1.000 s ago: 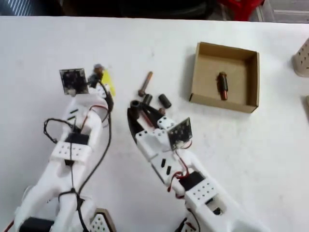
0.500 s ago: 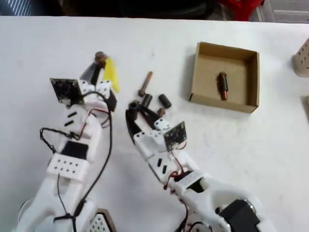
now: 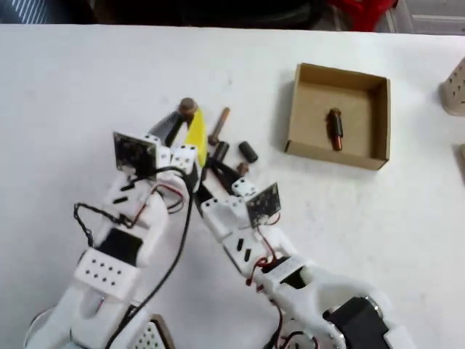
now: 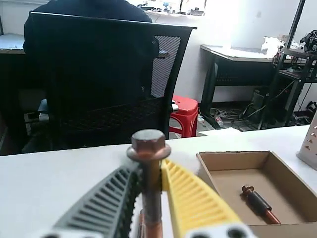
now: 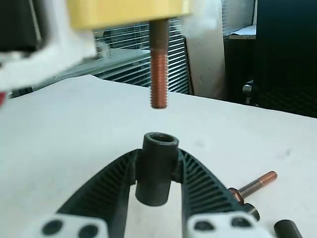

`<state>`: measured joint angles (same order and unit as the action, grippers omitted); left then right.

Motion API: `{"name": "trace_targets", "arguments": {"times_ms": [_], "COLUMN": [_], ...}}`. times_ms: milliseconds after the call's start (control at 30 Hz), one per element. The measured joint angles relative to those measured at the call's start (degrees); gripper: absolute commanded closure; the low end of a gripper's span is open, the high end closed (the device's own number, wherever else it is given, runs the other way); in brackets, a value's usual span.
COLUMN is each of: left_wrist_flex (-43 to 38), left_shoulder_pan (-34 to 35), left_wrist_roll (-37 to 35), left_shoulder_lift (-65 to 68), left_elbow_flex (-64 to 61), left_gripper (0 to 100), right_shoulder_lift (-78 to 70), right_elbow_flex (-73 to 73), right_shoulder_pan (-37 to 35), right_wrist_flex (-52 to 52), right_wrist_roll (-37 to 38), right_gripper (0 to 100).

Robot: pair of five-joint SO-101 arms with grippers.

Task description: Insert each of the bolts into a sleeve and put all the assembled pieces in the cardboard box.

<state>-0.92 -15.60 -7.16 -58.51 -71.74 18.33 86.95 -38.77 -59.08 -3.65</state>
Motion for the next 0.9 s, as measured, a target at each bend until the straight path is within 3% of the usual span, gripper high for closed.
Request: {"name": "trace_targets", "arguments": {"times_ms": [267,900], "left_wrist_flex": [5.3,7.6], "left_shoulder_pan": [-4.0,-4.1], "left_wrist_roll": [0.2,0.4], "left_shoulder_lift": [-7.4,-7.2], "left_elbow_flex": [-2.5,-2.5], "left_gripper": [98,98], "right_shoulder_lift": [0.0,0.0], "right_elbow_flex": [0.0,0.0], "right_shoulder_pan": [0.0,0.1], "right_wrist_flex": [0.0,0.0], "right_wrist_roll": [0.0,0.0], "right_gripper": [98.2,98.3]}}
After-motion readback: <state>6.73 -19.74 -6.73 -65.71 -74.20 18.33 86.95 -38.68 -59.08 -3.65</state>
